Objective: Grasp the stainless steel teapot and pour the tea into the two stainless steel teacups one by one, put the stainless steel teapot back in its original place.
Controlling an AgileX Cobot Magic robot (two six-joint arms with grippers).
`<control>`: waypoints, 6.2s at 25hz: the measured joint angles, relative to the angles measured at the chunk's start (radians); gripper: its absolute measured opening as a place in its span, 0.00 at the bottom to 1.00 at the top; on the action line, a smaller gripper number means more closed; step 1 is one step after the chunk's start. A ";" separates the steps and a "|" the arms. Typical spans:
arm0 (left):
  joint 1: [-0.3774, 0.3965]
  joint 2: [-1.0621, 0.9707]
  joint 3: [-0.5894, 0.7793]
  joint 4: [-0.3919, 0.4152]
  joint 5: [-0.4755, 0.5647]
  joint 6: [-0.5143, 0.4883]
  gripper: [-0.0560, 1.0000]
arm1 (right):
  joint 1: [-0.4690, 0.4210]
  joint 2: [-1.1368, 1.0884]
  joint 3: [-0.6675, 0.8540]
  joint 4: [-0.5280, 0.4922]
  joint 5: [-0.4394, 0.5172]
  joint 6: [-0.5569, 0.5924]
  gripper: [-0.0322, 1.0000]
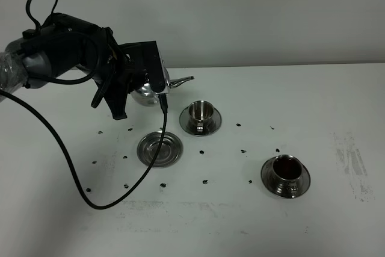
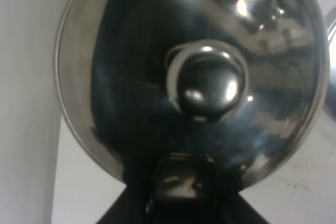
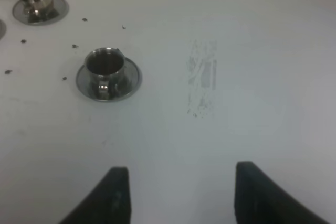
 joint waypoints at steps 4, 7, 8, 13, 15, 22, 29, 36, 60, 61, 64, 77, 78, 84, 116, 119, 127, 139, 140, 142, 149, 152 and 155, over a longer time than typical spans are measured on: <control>-0.005 0.003 0.000 0.045 -0.023 0.003 0.26 | 0.000 0.000 0.000 0.000 0.000 0.000 0.45; -0.009 0.003 -0.001 0.075 -0.045 0.003 0.26 | 0.000 0.000 0.000 0.000 0.000 0.000 0.45; -0.013 0.005 -0.001 0.084 -0.049 0.003 0.26 | 0.000 0.000 0.000 0.000 0.000 0.000 0.45; -0.030 0.029 -0.002 0.128 -0.055 0.004 0.26 | 0.000 0.000 0.000 0.000 0.000 0.000 0.45; -0.035 0.039 -0.002 0.138 -0.053 0.004 0.26 | 0.000 0.000 0.000 0.000 0.000 0.000 0.45; -0.037 0.050 -0.002 0.157 -0.055 0.033 0.26 | 0.000 0.000 0.000 0.000 0.000 0.000 0.45; -0.037 0.050 -0.002 0.189 -0.077 0.077 0.26 | 0.000 0.000 0.000 0.000 0.000 0.000 0.45; -0.037 0.055 -0.002 0.239 -0.114 0.081 0.26 | 0.000 0.000 0.000 0.000 0.000 0.000 0.45; -0.066 0.088 -0.002 0.355 -0.237 0.084 0.26 | 0.000 0.000 0.000 0.000 0.000 0.000 0.45; -0.066 0.088 -0.002 0.356 -0.240 0.084 0.26 | 0.000 0.000 0.000 0.000 0.000 0.000 0.45; -0.066 0.089 -0.002 0.375 -0.240 0.084 0.26 | 0.000 0.000 0.000 0.000 0.000 0.000 0.45; -0.076 0.120 -0.002 0.460 -0.263 0.084 0.26 | 0.000 0.000 0.000 0.000 0.000 0.000 0.45; -0.076 0.120 -0.002 0.470 -0.272 0.084 0.26 | 0.000 0.000 0.000 0.000 0.000 0.000 0.45; -0.084 0.120 -0.002 0.504 -0.306 0.084 0.26 | 0.000 0.000 0.000 0.000 0.000 0.000 0.45; -0.086 0.120 -0.002 0.609 -0.316 0.084 0.26 | 0.000 0.000 0.000 0.000 0.000 0.000 0.45; -0.086 0.120 -0.002 0.613 -0.316 0.084 0.26 | 0.000 0.000 0.000 0.000 0.000 0.000 0.45; -0.086 0.120 -0.002 0.639 -0.316 0.085 0.26 | 0.000 0.000 0.000 0.000 0.000 0.000 0.45; -0.086 0.120 -0.002 0.665 -0.317 0.085 0.26 | 0.000 0.000 0.000 0.000 0.000 0.000 0.45; -0.086 0.120 -0.002 0.666 -0.317 0.085 0.26 | 0.000 0.000 0.000 0.000 0.000 0.000 0.45; -0.086 0.120 -0.002 0.668 -0.317 0.085 0.26 | 0.000 0.000 0.000 0.000 0.000 0.000 0.45; -0.086 0.120 -0.002 0.687 -0.320 0.085 0.26 | 0.000 0.000 0.000 0.000 0.000 0.000 0.45; -0.086 0.120 -0.002 0.688 -0.321 0.085 0.26 | 0.000 0.000 0.000 0.000 0.000 0.000 0.45; -0.086 0.120 -0.002 0.688 -0.326 0.085 0.26 | 0.000 0.000 0.000 0.000 0.000 0.000 0.45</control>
